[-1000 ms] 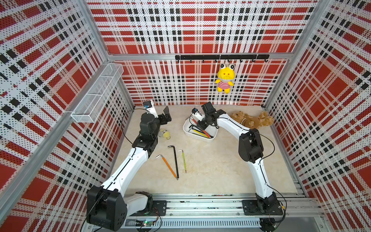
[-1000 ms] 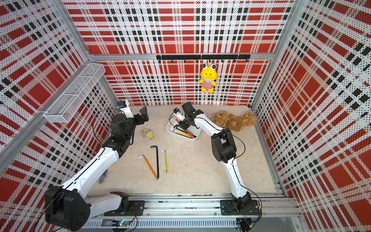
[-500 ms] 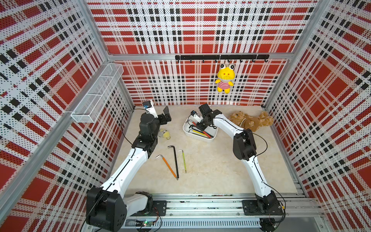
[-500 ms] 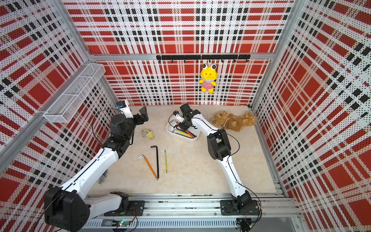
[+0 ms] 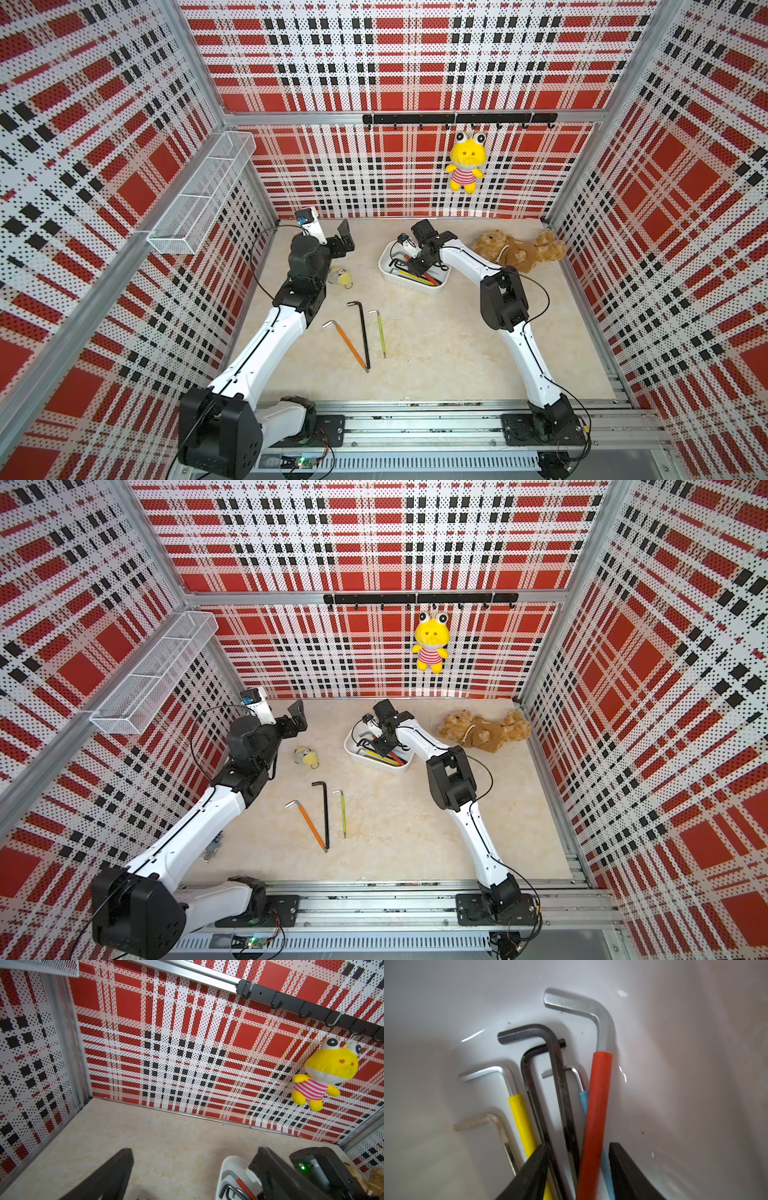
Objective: Put the hex key on the desktop into the storage box
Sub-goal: Place the Allen key in the storage box, then pick up the Allen key from the center of the board.
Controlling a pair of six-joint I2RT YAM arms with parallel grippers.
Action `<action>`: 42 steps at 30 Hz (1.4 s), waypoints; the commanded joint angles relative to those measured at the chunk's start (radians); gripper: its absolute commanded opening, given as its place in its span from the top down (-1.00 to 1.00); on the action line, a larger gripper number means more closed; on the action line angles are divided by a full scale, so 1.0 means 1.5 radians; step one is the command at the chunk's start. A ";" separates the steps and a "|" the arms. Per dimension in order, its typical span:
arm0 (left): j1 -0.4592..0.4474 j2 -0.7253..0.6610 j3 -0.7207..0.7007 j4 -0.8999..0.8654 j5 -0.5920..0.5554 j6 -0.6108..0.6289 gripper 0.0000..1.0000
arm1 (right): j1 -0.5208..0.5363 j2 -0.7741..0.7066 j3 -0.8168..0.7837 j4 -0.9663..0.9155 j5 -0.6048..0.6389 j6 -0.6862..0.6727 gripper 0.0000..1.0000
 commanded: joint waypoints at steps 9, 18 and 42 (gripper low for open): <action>-0.002 -0.011 -0.008 0.014 -0.001 0.000 -0.98 | 0.039 -0.190 -0.063 0.060 0.027 0.050 -0.22; 0.008 -0.016 -0.010 0.022 0.014 -0.012 -0.98 | 0.148 -0.362 -0.284 0.125 0.125 0.214 -0.25; 0.018 0.006 -0.004 0.025 0.051 -0.031 -0.99 | 0.300 -0.202 -0.226 -0.086 0.114 0.545 -0.29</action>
